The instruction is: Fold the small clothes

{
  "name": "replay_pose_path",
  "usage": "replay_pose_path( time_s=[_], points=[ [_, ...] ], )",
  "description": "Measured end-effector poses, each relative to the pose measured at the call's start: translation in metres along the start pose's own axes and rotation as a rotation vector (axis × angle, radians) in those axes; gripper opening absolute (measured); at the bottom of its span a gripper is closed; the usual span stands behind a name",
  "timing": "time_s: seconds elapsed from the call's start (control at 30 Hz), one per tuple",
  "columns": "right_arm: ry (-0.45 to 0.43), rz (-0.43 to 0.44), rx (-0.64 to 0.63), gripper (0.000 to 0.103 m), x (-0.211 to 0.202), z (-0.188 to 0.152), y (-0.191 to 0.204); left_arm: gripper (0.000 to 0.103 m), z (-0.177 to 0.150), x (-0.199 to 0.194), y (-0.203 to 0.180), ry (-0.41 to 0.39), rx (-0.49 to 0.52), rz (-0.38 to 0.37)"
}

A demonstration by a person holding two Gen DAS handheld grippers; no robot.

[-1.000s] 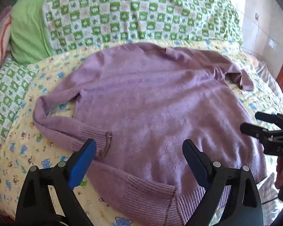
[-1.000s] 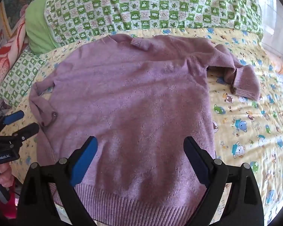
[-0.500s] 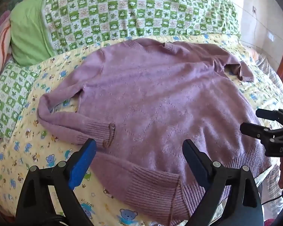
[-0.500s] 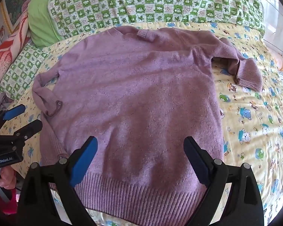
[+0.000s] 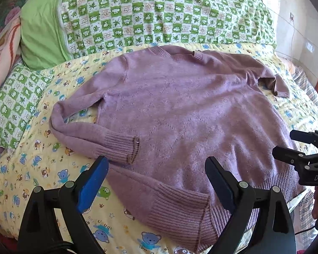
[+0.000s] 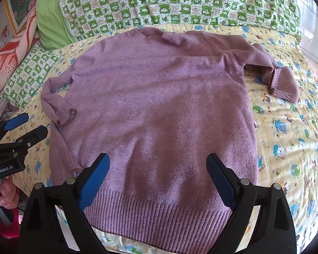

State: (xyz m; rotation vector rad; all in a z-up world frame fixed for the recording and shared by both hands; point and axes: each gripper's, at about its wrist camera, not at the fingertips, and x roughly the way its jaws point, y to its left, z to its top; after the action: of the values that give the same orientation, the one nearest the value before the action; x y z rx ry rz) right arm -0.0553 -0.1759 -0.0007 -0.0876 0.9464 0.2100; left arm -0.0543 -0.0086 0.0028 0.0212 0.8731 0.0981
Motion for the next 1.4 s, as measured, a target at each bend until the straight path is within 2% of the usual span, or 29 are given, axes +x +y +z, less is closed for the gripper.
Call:
replay_pose_path(
  time_s=[1.4],
  points=[
    [0.018, -0.004, 0.021, 0.093, 0.001, -0.001, -0.007, 0.093, 0.006, 0.015, 0.002, 0.038, 0.018, -0.016]
  ],
)
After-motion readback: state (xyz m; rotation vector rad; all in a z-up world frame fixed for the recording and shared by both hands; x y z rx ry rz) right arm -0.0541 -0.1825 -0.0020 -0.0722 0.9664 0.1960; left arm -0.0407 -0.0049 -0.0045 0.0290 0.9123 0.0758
